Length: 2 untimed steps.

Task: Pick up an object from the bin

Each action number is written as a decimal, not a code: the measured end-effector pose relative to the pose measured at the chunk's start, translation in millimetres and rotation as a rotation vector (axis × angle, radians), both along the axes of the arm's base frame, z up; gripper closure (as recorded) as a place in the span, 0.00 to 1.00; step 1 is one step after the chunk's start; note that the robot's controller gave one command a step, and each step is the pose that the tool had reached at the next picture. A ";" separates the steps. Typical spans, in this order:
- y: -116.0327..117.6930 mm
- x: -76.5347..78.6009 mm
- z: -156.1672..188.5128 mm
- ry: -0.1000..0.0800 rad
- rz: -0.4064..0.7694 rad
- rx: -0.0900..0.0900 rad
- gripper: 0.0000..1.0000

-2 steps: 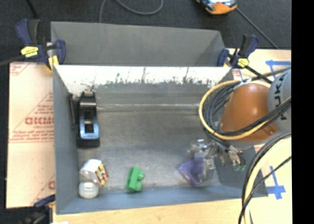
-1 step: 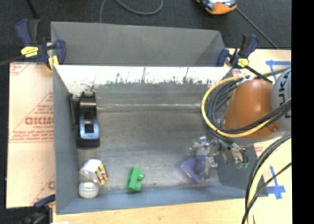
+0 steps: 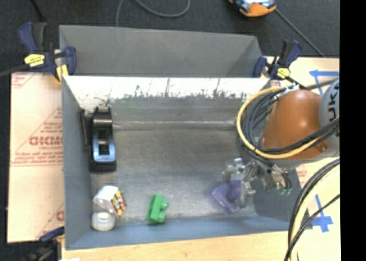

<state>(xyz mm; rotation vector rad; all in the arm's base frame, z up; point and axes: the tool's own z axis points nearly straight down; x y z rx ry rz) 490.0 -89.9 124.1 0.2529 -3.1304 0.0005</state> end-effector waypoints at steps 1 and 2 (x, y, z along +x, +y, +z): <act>0.3 -1.5 22.0 0.005 0.000 0.001 1.00; -0.1 0.2 41.9 -0.003 -0.001 -0.001 1.00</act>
Offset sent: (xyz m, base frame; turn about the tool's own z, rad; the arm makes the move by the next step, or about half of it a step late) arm 0.0001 0.0001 0.0004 0.0000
